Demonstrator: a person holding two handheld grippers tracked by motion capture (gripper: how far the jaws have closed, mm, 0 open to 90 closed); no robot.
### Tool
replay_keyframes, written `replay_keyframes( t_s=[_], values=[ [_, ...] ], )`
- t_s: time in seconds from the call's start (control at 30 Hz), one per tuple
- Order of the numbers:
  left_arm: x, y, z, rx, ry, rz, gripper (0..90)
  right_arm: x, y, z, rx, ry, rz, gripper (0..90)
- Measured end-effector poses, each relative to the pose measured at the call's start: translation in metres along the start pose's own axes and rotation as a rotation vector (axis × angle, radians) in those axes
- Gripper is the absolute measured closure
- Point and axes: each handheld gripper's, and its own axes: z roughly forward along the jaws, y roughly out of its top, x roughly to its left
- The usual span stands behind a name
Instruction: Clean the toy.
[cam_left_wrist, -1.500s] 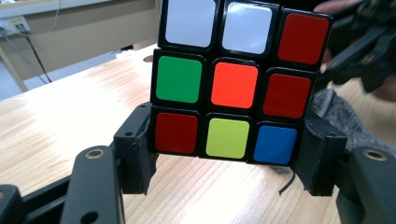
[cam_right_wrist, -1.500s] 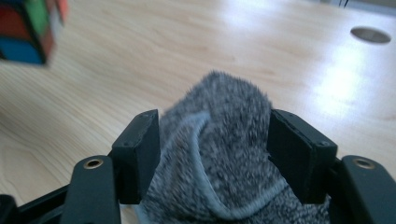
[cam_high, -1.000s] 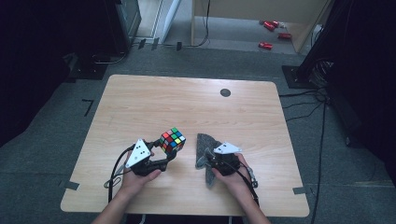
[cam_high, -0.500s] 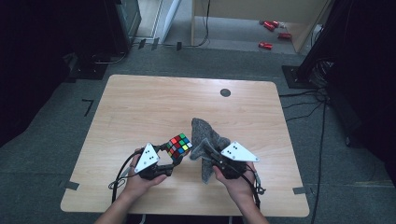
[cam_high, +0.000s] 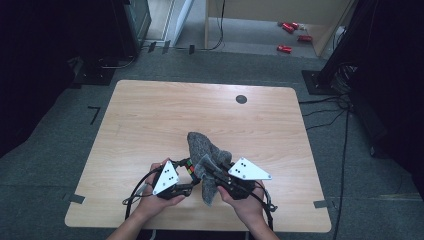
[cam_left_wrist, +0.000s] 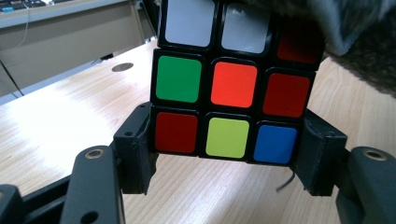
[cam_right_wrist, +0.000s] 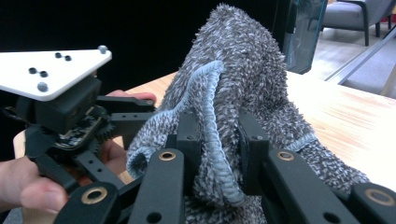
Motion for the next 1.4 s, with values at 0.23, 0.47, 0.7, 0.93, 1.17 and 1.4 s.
replay_keyframes(
  t_s=[0.23,0.47,0.7,0.93,1.17,1.4],
  values=[
    [0.003,0.001,-0.003,-0.009,0.014,-0.006,34.7,-0.013,-0.003,-0.002,0.011,-0.05,0.034,75.5],
    [0.003,-0.001,-0.001,0.014,0.053,0.017,34.7,-0.021,-0.003,-0.005,0.016,-0.085,0.056,75.5],
    [-0.009,0.002,0.003,0.026,0.038,0.069,34.7,0.001,0.004,-0.006,-0.032,-0.002,0.007,75.5],
    [-0.01,0.007,-0.005,-0.023,0.03,0.069,34.8,-0.005,0.0,-0.004,-0.038,-0.002,0.031,75.6],
    [-0.008,0.006,-0.004,-0.025,0.02,0.057,34.8,-0.024,-0.007,-0.006,-0.009,-0.09,0.071,75.6],
    [-0.007,0.003,-0.001,0.004,0.017,0.047,34.8,-0.012,-0.001,-0.011,-0.076,-0.049,0.082,75.4]
  ],
)
